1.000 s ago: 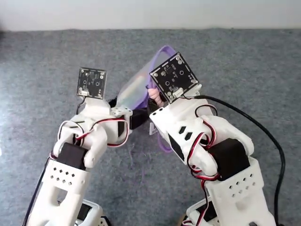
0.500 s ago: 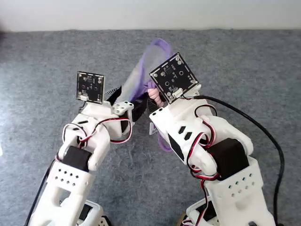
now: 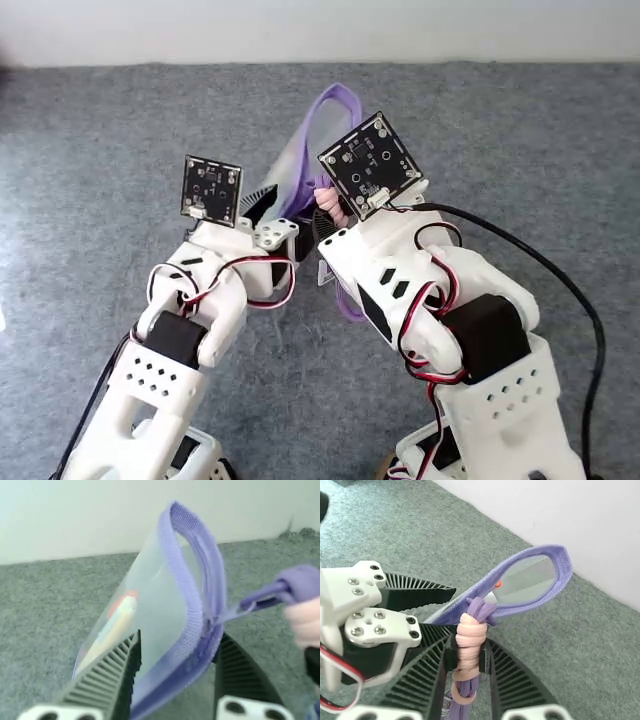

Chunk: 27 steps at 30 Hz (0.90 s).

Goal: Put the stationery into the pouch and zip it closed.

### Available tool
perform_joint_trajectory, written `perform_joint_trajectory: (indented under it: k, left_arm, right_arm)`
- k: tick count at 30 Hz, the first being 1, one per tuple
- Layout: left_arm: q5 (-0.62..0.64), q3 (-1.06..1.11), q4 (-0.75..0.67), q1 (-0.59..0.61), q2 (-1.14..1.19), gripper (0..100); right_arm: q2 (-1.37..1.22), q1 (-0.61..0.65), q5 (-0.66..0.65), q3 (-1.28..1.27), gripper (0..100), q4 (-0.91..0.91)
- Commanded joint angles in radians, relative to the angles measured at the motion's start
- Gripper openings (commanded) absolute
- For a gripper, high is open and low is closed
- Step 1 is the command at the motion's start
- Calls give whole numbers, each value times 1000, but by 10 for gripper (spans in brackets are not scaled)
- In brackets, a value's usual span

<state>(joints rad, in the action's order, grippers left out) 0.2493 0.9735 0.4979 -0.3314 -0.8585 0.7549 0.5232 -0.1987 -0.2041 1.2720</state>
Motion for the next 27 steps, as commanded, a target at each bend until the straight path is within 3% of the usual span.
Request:
perform_joint_trajectory:
  k: [1, 7, 14, 20, 27]
  left_arm:
    - [9, -19, -54, -6, -20, 217]
    - [9, -19, -94, -41, -18, 201]
    - [6, -18, -94, -77, -26, 9]
    - [5, -12, -86, -72, -28, 13]
    - [5, -12, -2, -75, -28, 12]
  right_arm:
    - [-4, -10, -9, 52, 8, 4]
    - [-4, -10, -54, 52, 8, 4]
    - [-4, -12, -58, 52, 8, 4]
    - [-10, -45, -58, 52, 8, -10]
    - [-90, -182, -75, 60, 8, -153]
